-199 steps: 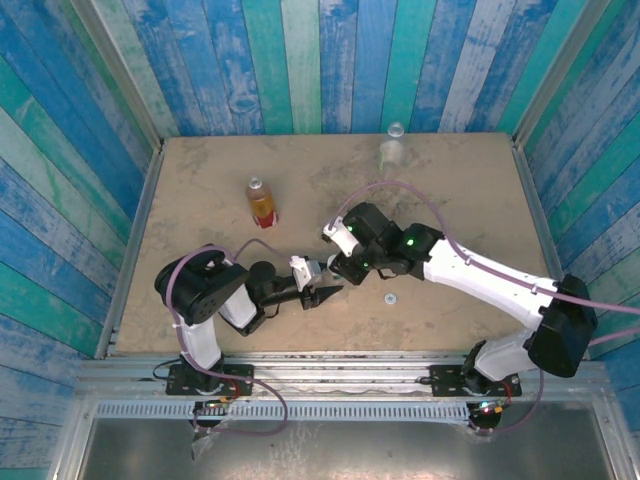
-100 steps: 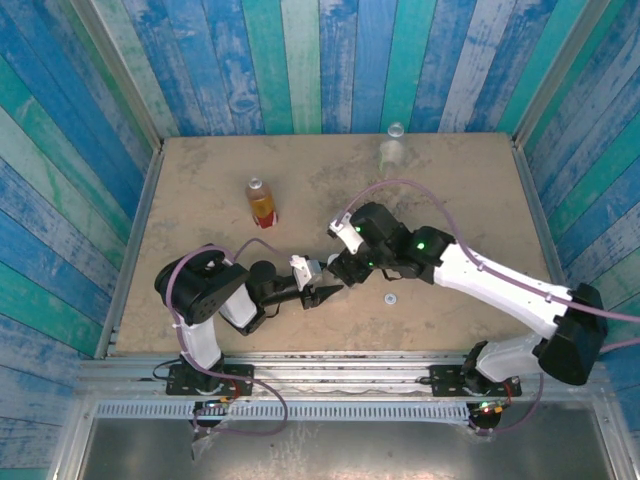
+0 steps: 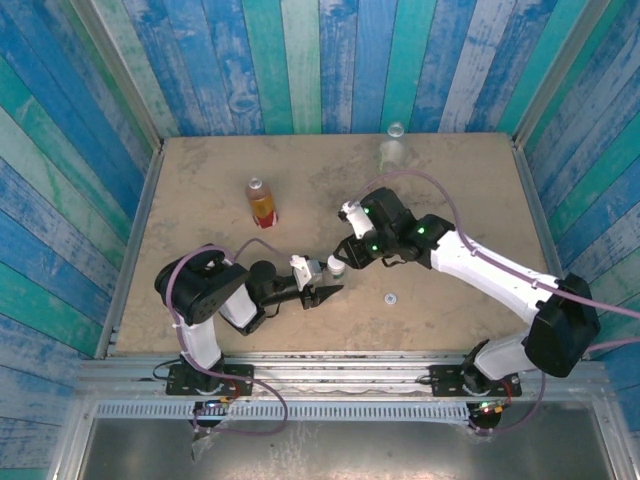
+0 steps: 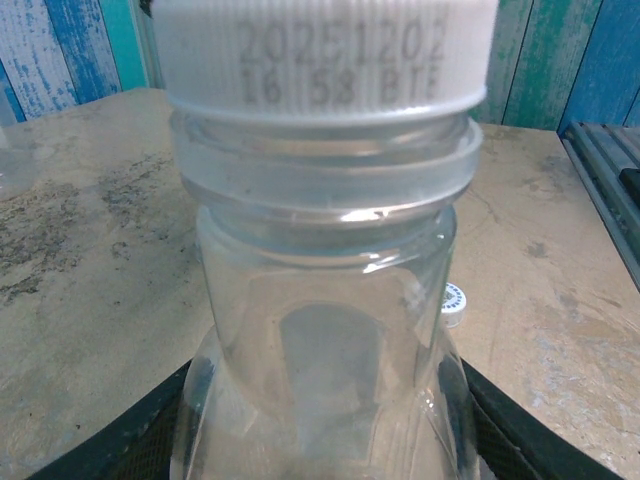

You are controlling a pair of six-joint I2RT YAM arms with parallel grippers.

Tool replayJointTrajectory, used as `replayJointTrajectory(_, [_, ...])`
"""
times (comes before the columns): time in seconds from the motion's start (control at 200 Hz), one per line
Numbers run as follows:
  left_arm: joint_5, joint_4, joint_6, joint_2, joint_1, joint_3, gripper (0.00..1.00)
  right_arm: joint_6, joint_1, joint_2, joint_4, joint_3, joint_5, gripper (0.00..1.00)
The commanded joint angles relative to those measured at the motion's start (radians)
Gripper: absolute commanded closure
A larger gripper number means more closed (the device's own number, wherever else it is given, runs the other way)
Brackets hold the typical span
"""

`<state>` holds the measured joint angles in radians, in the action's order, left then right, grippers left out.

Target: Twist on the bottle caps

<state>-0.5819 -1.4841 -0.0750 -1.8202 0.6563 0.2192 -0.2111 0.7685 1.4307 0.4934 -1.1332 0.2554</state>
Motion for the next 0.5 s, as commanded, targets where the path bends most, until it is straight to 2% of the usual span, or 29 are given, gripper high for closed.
replayJointTrajectory(0.0, [-0.002, 0.019, -0.008, -0.029, 0.0, 0.003, 0.46, -0.005, -0.009, 0.004, 0.035, -0.009, 0.059, 0.64])
replayJointTrajectory(0.325, [0.004, 0.028, 0.004, -0.033, 0.0, 0.009, 0.46, -0.022, -0.028, -0.034, 0.032, 0.075, 0.147, 0.82])
replayJointTrajectory(0.496, [0.012, 0.032, 0.008, -0.032, -0.001, 0.01, 0.47, -0.035, -0.026, -0.118, 0.03, 0.141, 0.253, 0.83])
